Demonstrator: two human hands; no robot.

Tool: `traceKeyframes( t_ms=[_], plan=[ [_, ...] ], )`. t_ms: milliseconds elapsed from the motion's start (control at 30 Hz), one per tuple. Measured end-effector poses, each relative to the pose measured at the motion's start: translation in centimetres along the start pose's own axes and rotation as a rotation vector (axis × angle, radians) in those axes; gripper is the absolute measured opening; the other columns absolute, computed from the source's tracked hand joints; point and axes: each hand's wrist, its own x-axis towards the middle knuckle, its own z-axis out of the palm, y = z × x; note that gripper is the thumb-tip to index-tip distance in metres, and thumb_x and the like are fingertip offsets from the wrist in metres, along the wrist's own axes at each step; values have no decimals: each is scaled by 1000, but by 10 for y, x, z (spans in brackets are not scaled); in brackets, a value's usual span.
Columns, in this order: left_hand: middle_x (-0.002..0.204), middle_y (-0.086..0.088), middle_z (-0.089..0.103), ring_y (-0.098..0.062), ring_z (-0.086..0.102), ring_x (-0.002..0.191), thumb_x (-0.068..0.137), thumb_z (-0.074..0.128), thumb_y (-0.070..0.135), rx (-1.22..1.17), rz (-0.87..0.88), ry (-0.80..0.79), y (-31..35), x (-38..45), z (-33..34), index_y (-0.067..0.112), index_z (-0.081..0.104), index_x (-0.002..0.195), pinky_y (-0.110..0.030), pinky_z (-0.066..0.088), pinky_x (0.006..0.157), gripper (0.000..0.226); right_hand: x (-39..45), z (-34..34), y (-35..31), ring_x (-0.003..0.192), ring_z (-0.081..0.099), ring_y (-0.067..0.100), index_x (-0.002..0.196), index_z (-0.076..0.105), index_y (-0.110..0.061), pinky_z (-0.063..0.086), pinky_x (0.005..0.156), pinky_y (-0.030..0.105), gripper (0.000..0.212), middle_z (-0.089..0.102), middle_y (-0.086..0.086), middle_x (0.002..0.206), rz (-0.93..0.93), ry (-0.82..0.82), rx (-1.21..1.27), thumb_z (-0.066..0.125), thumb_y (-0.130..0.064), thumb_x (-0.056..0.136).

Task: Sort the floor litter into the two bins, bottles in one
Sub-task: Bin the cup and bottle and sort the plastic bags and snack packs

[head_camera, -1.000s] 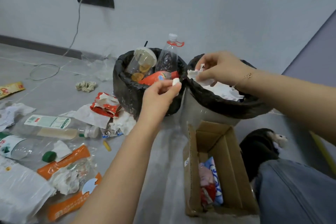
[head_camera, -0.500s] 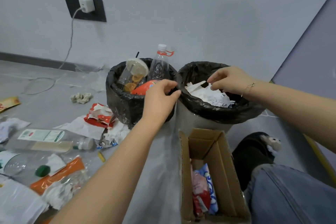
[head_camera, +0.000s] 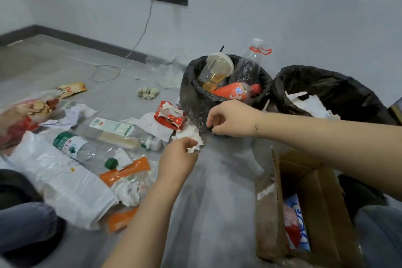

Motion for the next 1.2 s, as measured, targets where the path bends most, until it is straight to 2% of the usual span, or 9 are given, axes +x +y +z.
traceKeyframes(
  t_ms=[133,300,367,500,667,800,867,1033,1200],
  plan=[
    [116,3,67,-17,61,104,81,62,9,61,-101,78,-48,-2,-18,23,66,114,-24,43,78,36,48,49,-30,80,55,12,101,71,-14,45,69,23,21,58,-4,87,17,-117,23,61,-14,83],
    [130,-6,56,-25,56,115,82,59,2,192,-219,92,-104,7,-40,20,62,122,-30,44,89,44,87,113,-46,79,60,20,94,72,-5,52,74,30,18,68,9,92,157,-247,147,64,-14,80],
    [127,-10,56,-28,56,112,82,61,7,214,-237,47,-122,13,-49,17,62,122,-29,42,85,41,89,139,-48,68,59,22,87,67,-3,54,67,32,15,68,14,83,263,-306,246,64,-16,81],
    [122,-8,60,-27,59,108,84,62,12,169,-254,37,-147,10,-57,16,64,119,-31,47,86,35,82,185,-55,42,56,17,107,57,-6,53,50,32,38,61,7,71,433,-420,354,71,-30,81],
    [118,-9,62,-31,58,106,79,55,0,214,-313,114,-165,-4,-49,16,67,113,-38,49,89,39,77,215,-70,47,57,26,92,56,-10,50,44,30,32,61,11,79,496,-340,432,73,-33,79],
    [118,-9,59,-28,56,106,76,60,1,195,-299,153,-174,-10,-46,13,69,110,-32,43,87,37,77,225,-78,56,58,28,87,61,-7,54,55,37,17,62,13,79,520,-306,544,71,-20,81],
    [116,-7,61,-26,58,105,75,63,3,152,-299,143,-176,-9,-47,12,69,110,-29,42,85,37,76,227,-77,61,59,29,81,61,-10,53,54,37,7,60,11,77,521,-283,563,66,-15,83],
    [99,-1,63,-20,59,95,73,67,1,-81,-306,184,-169,-13,-42,15,69,103,-23,40,77,33,73,205,-59,56,55,19,70,54,-17,50,55,30,18,58,4,70,500,-247,537,63,-10,84],
    [92,1,66,-22,64,94,72,64,-12,-495,-413,226,-139,-17,-31,21,66,91,-36,54,86,38,51,157,-31,50,53,17,69,51,-15,47,42,26,20,55,4,68,462,-195,427,63,-8,85]
  ],
)
